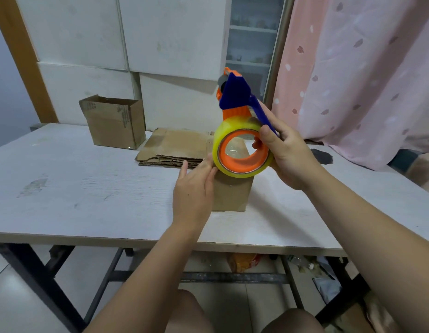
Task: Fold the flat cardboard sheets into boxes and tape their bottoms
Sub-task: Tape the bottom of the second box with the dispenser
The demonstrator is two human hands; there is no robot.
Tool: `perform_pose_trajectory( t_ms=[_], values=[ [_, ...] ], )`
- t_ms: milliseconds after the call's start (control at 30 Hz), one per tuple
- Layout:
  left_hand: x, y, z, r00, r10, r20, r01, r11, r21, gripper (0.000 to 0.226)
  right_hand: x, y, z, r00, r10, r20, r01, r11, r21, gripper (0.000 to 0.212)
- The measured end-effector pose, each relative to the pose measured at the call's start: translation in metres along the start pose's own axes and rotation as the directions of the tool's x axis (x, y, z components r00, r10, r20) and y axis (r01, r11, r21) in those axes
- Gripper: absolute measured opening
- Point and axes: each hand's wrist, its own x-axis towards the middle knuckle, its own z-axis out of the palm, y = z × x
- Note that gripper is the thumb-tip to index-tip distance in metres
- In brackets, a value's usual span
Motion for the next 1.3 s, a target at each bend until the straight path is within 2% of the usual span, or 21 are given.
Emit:
perform_pose_trajectory(
  t_ms=[133, 267, 367, 500, 733, 1000, 1200, 1300],
  values=[
    [0.002, -0.006, 0.001, 0.983, 0.185, 0.021, -0.186, 0.972, 0.142, 0.027, 0.013, -0.011, -0.009, 0.998, -0.01, 0.067, 0.016, 0.997, -0.077, 0.05],
    [0.005, -0.013, 0.001, 0.934, 0.335, 0.126, -0.354, 0.915, 0.195, 0.03, 0.023, -0.021, -0.02, 0.986, 0.016, 0.168, 0.014, 0.984, -0.179, 0.048],
    [0.007, -0.018, -0.001, 0.897, 0.409, 0.169, -0.438, 0.873, 0.215, 0.039, 0.028, -0.025, -0.027, 0.97, 0.039, 0.238, 0.016, 0.974, -0.227, 0.04],
    [0.012, -0.023, -0.006, 0.856, 0.49, 0.165, -0.516, 0.829, 0.214, 0.043, 0.031, -0.029, -0.042, 0.952, 0.059, 0.299, 0.023, 0.965, -0.261, 0.041],
    [0.01, -0.021, -0.008, 0.848, 0.496, 0.185, -0.529, 0.81, 0.252, 0.046, 0.025, -0.026, -0.068, 0.937, 0.064, 0.343, 0.047, 0.95, -0.308, 0.046],
    [0.012, -0.02, -0.009, 0.83, 0.518, 0.209, -0.558, 0.787, 0.264, 0.033, 0.017, -0.008, -0.085, 0.943, 0.036, 0.33, 0.033, 0.979, -0.201, 0.05],
    [0.011, -0.02, -0.01, 0.839, 0.49, 0.235, -0.541, 0.794, 0.278, 0.047, 0.011, 0.009, -0.093, 0.948, 0.011, 0.317, 0.049, 0.983, -0.179, 0.05],
    [0.011, -0.019, -0.009, 0.837, 0.496, 0.234, -0.546, 0.79, 0.278, 0.047, 0.009, 0.022, -0.096, 0.963, 0.003, 0.269, 0.037, 0.989, -0.144, 0.053]
  ],
)
